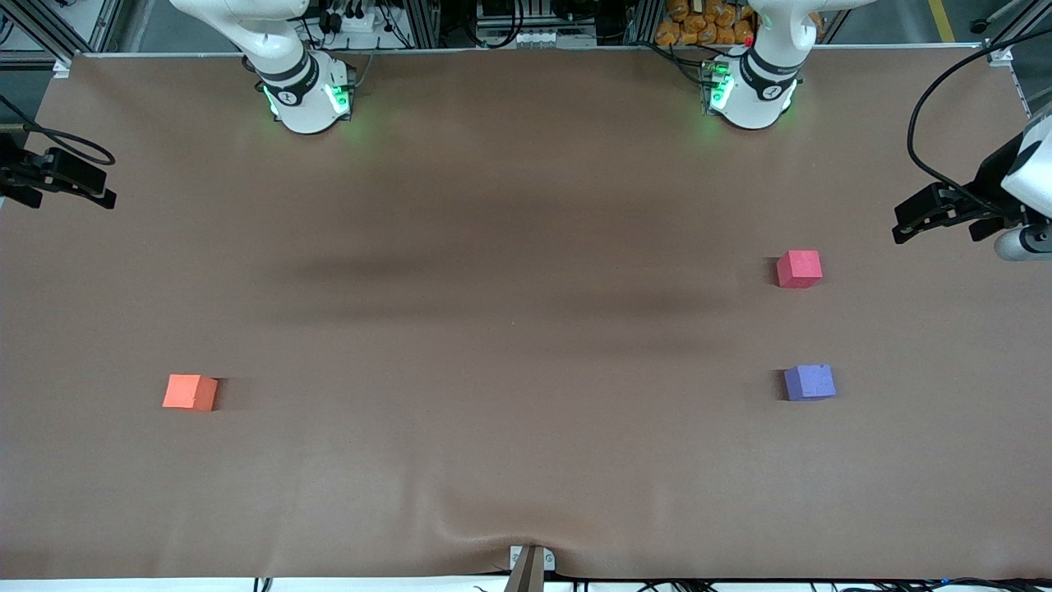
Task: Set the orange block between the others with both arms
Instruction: 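Move the right gripper down toward the orange cube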
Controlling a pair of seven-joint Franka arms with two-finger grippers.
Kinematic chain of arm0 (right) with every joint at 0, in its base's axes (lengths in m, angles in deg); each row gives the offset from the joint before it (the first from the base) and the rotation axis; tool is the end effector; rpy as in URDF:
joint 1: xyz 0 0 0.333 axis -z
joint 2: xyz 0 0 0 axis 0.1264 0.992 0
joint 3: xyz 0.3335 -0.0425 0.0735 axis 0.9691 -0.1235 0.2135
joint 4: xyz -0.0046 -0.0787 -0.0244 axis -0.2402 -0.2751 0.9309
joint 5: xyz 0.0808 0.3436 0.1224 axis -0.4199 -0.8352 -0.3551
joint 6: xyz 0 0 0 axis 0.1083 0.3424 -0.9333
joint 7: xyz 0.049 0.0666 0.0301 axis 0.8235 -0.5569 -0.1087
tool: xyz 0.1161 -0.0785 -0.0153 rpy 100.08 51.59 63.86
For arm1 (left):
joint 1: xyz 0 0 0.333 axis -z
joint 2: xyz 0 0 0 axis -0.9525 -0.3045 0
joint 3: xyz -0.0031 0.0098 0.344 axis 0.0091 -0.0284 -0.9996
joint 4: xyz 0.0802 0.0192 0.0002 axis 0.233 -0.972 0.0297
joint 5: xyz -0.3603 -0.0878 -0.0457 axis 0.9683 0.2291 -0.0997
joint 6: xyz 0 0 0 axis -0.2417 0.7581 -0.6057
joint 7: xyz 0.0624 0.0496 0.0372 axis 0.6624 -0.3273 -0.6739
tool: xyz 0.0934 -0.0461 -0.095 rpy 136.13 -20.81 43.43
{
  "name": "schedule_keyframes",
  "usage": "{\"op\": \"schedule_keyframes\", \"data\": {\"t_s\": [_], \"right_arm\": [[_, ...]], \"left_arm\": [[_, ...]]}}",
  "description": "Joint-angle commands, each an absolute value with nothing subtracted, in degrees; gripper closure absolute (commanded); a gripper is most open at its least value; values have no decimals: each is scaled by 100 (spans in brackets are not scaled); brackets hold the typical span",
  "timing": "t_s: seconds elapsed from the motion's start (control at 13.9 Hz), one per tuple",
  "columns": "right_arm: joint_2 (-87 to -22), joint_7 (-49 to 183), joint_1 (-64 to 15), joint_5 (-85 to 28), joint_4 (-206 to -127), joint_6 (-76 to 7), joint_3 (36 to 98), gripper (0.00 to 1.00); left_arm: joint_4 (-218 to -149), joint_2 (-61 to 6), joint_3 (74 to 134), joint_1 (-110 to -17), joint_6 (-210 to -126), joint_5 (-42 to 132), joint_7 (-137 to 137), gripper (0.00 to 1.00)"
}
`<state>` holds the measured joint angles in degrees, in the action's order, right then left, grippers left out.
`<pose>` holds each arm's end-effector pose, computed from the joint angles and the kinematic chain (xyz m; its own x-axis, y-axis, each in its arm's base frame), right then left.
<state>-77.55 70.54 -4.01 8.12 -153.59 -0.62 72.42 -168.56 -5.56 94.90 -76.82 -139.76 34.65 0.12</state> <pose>0.5169 -0.0278 0.6372 0.9966 -0.0260 -0.0780 -0.0268 -0.9996 -0.0088 0.5556 -0.0385 0.6251 0.9995 0.0266 0.0160 0.0267 -0.9996 -0.0076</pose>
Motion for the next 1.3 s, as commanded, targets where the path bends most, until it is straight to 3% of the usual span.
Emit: {"op": "schedule_keyframes", "data": {"t_s": [0.0, 0.86, 1.23], "right_arm": [[-7820, 7005, -331, 919, -15312, 49, 7340, 0], [-7715, 6988, -155, 911, -15356, -21, 7332, 0], [-7250, 6988, -94, 902, -15373, -371, 7332, 0]], "left_arm": [[-16817, -505, 9516, -7693, -13893, 3394, 39, 0], [-16826, -540, 9595, -7641, -13893, 3315, 57, 0], [-16826, -531, 9595, -7641, -13893, 3315, 57, 0]]}}
